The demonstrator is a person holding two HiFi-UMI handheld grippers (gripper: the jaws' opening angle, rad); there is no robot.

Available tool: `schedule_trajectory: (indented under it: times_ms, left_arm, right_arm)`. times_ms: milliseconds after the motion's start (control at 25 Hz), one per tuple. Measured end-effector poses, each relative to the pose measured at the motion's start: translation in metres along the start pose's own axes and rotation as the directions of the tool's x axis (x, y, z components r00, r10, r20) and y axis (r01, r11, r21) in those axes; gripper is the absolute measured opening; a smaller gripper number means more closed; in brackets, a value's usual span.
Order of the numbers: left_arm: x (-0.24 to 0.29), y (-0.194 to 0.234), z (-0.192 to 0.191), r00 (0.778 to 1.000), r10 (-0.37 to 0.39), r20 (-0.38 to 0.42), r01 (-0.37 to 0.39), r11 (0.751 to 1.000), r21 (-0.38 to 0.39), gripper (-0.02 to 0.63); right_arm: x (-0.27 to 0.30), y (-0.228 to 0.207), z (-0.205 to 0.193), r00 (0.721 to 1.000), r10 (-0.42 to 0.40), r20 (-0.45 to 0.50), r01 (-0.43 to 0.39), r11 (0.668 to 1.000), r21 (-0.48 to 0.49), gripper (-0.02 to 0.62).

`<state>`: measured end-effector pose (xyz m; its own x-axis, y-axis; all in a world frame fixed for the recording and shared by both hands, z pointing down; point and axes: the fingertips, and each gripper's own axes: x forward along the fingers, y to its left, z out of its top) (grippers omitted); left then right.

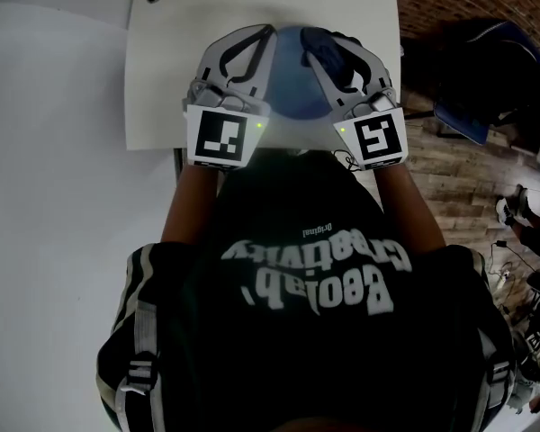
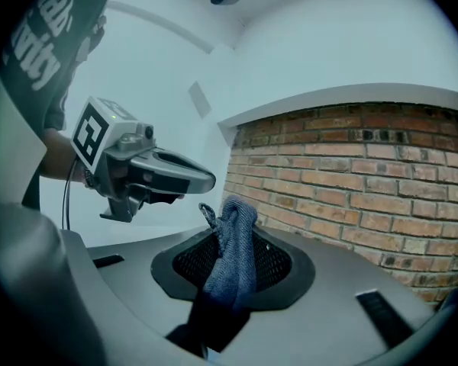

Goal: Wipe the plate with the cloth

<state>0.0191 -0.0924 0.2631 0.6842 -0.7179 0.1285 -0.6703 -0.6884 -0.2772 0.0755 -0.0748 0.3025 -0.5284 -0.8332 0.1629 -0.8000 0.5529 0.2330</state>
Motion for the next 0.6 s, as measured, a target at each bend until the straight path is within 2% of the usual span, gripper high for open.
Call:
schedule_trajectory:
  times_ms: [600]
  left_arm:
    - [-0.0046, -0.0003, -0.0039, 1.000, 0.008, -0.016, -0.009, 1.000, -0.011, 0.003]
  right_arm:
    - [-0.0003, 0.0047, 0.0033, 1.000, 0.007, -0.007, -0.007, 1.000, -0.015, 0.098]
